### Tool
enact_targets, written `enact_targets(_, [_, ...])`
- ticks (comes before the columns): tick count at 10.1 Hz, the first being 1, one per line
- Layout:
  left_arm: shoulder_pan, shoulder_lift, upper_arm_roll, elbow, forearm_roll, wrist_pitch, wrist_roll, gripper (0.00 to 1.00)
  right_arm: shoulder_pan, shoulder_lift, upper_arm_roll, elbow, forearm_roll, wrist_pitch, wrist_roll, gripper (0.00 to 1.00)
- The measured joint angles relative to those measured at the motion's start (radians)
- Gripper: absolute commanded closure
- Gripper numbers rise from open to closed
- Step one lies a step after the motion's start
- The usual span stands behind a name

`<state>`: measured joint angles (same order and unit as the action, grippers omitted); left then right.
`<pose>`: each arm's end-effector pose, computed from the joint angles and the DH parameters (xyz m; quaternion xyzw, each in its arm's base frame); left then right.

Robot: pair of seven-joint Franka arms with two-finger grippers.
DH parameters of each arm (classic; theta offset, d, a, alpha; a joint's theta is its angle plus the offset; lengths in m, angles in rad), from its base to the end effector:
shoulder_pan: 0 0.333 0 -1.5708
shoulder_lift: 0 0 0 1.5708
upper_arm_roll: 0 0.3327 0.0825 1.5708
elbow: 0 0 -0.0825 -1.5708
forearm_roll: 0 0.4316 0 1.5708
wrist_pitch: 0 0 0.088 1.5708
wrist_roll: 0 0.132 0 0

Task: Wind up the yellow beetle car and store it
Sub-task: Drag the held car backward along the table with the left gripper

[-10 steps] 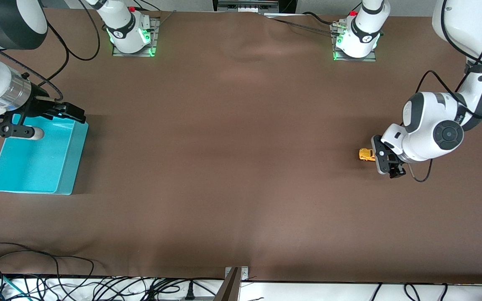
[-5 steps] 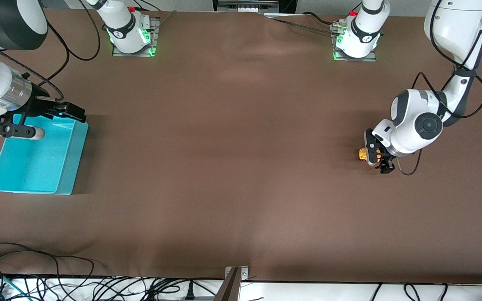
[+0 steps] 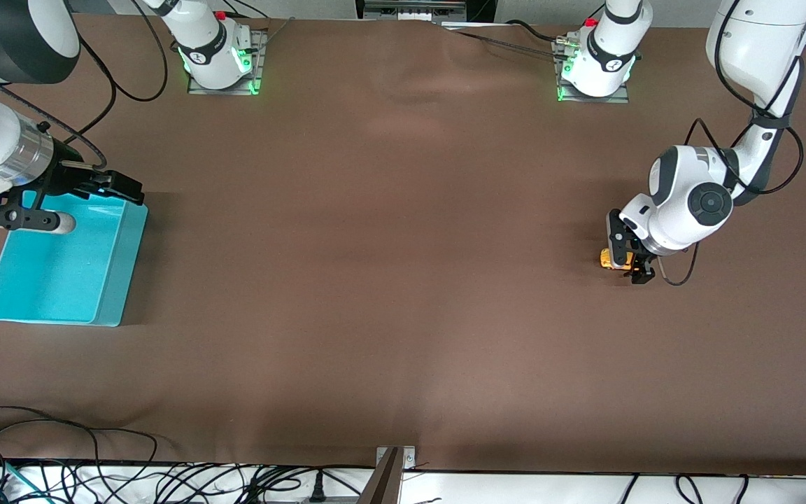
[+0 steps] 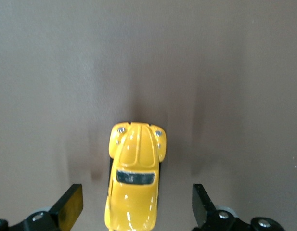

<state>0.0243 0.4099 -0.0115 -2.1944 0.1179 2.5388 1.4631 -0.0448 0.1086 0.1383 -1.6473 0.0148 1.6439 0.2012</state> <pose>0.5792 0.0074 0.1392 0.7141 -0.6986 -0.0439 0.0001 0.6274 0.0574 0.5161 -0.9969 0.0547 0.0570 0.0065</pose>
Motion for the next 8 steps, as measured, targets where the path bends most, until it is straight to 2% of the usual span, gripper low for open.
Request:
enact_targets(1, [0.008, 0.003, 0.000, 0.000, 0.000, 0.001, 0.006, 0.49, 0.000, 0.000, 0.000, 0.000, 0.000, 0.000, 0.000, 0.00])
enact_targets(3, [0.010, 0.006, -0.001, -0.001, 0.000, 0.001, 0.009, 0.77, 0.000, 0.000, 0.000, 0.000, 0.000, 0.000, 0.000, 0.00])
enact_targets(5, [0.010, 0.010, -0.004, 0.000, 0.000, 0.003, 0.010, 0.84, 0.000, 0.000, 0.000, 0.000, 0.000, 0.000, 0.000, 0.00])
enact_targets(8, [0.010, 0.010, -0.005, 0.001, 0.000, 0.005, -0.033, 0.88, 0.000, 0.000, 0.000, 0.000, 0.000, 0.000, 0.000, 0.00])
